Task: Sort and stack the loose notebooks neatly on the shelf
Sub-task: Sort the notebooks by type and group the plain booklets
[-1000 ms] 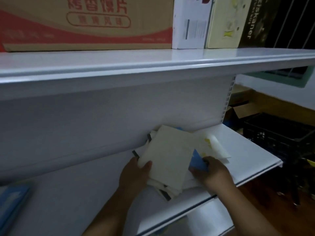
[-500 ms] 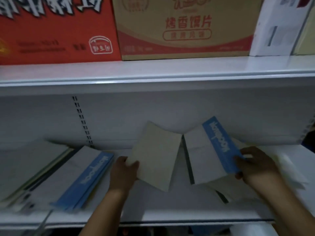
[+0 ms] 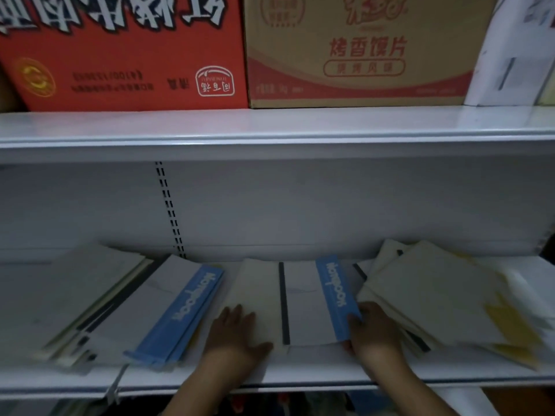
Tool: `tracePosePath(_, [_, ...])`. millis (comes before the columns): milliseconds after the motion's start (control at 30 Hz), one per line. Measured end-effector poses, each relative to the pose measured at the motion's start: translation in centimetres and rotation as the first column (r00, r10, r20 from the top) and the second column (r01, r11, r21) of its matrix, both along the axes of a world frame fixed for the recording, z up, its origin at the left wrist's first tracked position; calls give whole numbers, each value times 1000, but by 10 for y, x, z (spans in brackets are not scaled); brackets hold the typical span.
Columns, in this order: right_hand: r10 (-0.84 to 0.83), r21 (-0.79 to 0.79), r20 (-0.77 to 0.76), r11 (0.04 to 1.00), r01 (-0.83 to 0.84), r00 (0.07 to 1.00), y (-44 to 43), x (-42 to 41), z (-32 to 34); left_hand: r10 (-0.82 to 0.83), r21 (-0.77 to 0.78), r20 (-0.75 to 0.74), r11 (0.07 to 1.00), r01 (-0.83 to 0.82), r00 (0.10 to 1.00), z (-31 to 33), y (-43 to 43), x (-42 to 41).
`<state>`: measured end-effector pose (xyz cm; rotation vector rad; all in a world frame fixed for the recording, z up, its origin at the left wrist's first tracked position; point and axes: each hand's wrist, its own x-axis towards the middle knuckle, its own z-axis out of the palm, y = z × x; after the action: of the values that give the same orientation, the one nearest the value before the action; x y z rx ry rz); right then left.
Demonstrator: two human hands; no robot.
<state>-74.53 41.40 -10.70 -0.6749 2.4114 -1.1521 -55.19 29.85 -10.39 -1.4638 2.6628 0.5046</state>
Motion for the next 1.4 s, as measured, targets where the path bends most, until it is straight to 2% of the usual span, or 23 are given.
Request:
tracePosePath(100, [1, 58, -39, 998, 2, 999, 3, -5, -1, 7, -23, -17, 1000, -7, 1000, -6, -2, -1])
tracePosePath(200, [-82, -12, 27, 997, 82, 996, 5, -11, -2, 20, -14, -40, 1000, -21, 999, -10, -4, 0])
tracePosePath(433, [-132, -80, 4, 988, 132, 991, 13, -22, 2, 17, -40, -76, 999, -20, 997, -11, -2, 2])
tracePosePath(667, [-81, -305, 310, 935, 180, 947, 15, -5, 7, 14, -88, -90, 996, -21, 996, -8, 0, 5])
tracePosePath(800, [-14, -340, 361, 929, 145, 932, 7, 17, 16, -77, -84, -69, 994, 71, 995, -4, 8, -6])
tracePosePath(833, [0, -351, 373, 926, 141, 928, 5, 20, 18, -75, -46, -115, 996, 70, 990, -2, 8, -8])
tracePosePath(900, [22, -350, 381, 929, 122, 924, 1, 28, 20, 45, 110, -335, 994, -8, 941, 8, 5, -7])
tracePosePath(967, [66, -346, 365, 936, 70, 929, -4, 36, 19, 248, 298, -539, 950, -93, 805, 17, -2, -4])
tracePosePath(1000, [94, -350, 350, 936, 37, 932, -6, 40, 18, 328, 367, -583, 923, -120, 744, 19, -5, -2])
tracePosePath(1033, [113, -341, 304, 940, -3, 946, -8, 43, 16, 355, 372, -585, 916, -148, 729, 20, -6, -1])
tracePosePath(1100, [163, -225, 42, 963, -150, 986, -13, 46, 10, 264, 183, -506, 963, -197, 821, 19, -4, 0])
tracePosePath(1133, [194, -115, -137, 971, -210, 971, -14, 49, 6, 174, 55, -471, 984, -168, 865, 15, -2, 0])
tracePosePath(1200, [225, 36, -412, 972, -232, 883, -16, 59, -8, 39, -20, -398, 999, -51, 917, 11, 1, -6])
tracePosePath(1300, [398, 300, -524, 914, -274, 753, -14, 72, -34, -181, -52, -154, 983, 175, 971, 0, 8, -13])
tracePosePath(1400, [496, 416, -544, 860, -297, 676, -6, 58, -36, -188, -59, -31, 981, 186, 982, -3, 4, -10])
